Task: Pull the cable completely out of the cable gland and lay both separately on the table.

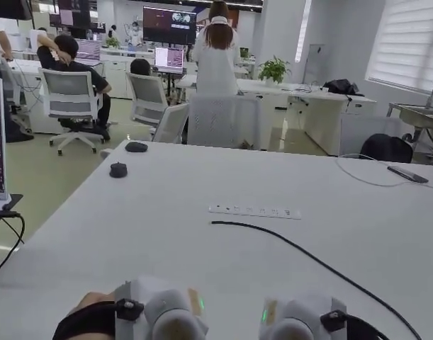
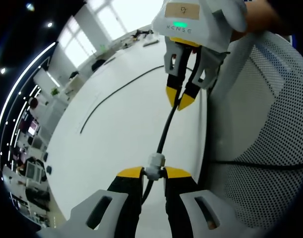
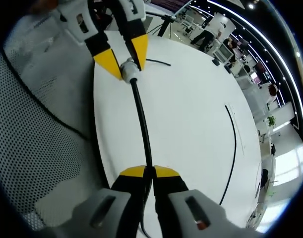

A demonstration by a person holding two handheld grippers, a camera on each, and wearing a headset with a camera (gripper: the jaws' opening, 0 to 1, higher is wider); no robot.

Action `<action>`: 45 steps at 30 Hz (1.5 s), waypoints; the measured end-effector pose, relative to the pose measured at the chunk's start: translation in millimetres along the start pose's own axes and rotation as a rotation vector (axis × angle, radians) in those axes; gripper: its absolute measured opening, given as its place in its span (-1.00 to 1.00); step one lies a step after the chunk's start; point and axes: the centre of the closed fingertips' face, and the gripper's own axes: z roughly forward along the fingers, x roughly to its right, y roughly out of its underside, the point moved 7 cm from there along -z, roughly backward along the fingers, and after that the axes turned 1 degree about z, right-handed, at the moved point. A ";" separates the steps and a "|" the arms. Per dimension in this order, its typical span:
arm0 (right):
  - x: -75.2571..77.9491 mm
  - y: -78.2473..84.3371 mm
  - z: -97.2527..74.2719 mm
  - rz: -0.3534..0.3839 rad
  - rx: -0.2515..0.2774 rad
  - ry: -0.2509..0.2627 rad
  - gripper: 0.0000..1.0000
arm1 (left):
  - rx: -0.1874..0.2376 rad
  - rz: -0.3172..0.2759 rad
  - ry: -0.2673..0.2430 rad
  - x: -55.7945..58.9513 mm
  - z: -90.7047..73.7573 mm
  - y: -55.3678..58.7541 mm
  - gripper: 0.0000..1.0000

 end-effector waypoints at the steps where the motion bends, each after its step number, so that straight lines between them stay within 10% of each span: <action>1: -0.6 0.8 0.7 -0.018 -0.013 -0.002 -0.92 | 0.001 0.001 -0.001 -0.1 0.0 -0.3 -0.67; 5: -6.6 -7.3 0.9 -0.037 0.022 -0.026 -0.68 | -0.001 0.007 0.003 1.1 0.2 -0.7 -0.67; 11: -15.8 -37.1 -6.8 -0.035 0.241 -0.092 -0.53 | 0.010 0.020 0.005 1.4 -0.4 -2.8 -0.67; 18: -18.8 -43.8 -12.5 -0.078 0.280 -0.085 -0.67 | 0.031 0.051 0.031 7.7 0.7 -7.8 -0.67; 25: -14.2 -40.6 -11.0 -0.048 0.265 -0.073 -0.94 | 0.033 0.034 0.028 6.0 0.8 -7.2 -0.67; 35: 4.6 0.5 -2.1 0.070 0.018 0.006 -0.94 | 0.010 0.011 -0.001 1.2 -0.5 -2.2 -0.67; 41: 2.8 -1.3 -3.7 0.067 0.028 0.008 -0.73 | 0.004 0.014 -0.005 0.6 -0.3 -1.9 -0.67; 45: -2.0 -18.1 -4.8 0.058 0.137 -0.035 -0.57 | 0.003 0.021 -0.002 1.5 -0.1 -1.9 -0.67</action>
